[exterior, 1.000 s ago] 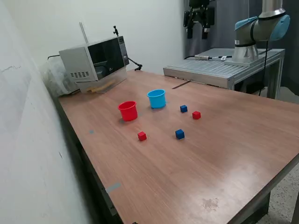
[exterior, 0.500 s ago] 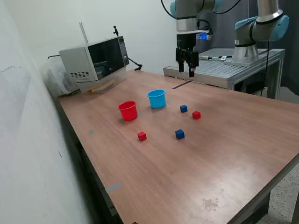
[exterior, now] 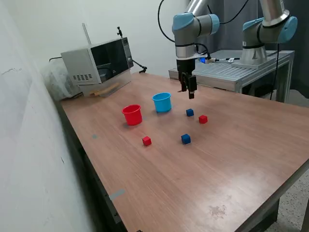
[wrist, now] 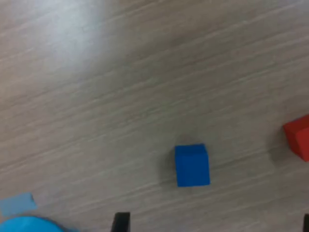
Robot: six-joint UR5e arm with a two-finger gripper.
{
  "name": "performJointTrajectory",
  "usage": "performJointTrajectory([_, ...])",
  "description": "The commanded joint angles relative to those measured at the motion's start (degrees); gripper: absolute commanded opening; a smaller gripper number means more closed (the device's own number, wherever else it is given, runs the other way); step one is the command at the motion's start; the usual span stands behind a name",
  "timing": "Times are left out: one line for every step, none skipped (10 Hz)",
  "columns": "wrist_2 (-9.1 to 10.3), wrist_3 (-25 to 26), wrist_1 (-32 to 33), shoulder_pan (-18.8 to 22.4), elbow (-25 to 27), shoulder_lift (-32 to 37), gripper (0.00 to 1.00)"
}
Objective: Place red objects in the red bin, and blue objects in the blue bin.
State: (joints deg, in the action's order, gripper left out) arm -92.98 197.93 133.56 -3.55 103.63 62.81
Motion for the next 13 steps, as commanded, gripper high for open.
performJointTrajectory([-0.01,1.0,0.9,-0.1,-0.3,-2.9,1.00])
performJointTrajectory([-0.01,1.0,1.1,-0.1,-0.3,-3.7,1.00])
performJointTrajectory([-0.01,1.0,1.5,-0.1,-0.1,-4.0,1.00])
performJointTrajectory([-0.01,1.0,1.6,-0.1,0.0,-4.1,1.00])
performJointTrajectory([-0.01,1.0,1.6,-0.1,0.0,-4.3,1.00])
performJointTrajectory([0.08,1.0,1.6,-0.1,0.0,-4.9,1.00])
performJointTrajectory([0.08,1.0,1.6,-0.2,-0.1,-5.2,1.00])
performJointTrajectory([0.08,0.9,1.6,-0.2,-0.2,-5.6,1.00])
performJointTrajectory([0.08,0.8,1.6,-0.3,-0.3,-6.3,1.00])
performJointTrajectory([-0.01,0.5,1.5,-0.3,-0.4,-7.0,1.00])
performJointTrajectory([-0.01,0.3,1.5,-0.3,-0.5,-8.0,1.00])
performJointTrajectory([-0.01,0.3,1.5,-0.3,-0.6,-8.6,1.00])
performJointTrajectory([-0.09,0.3,1.5,-0.5,-0.6,-8.9,0.00])
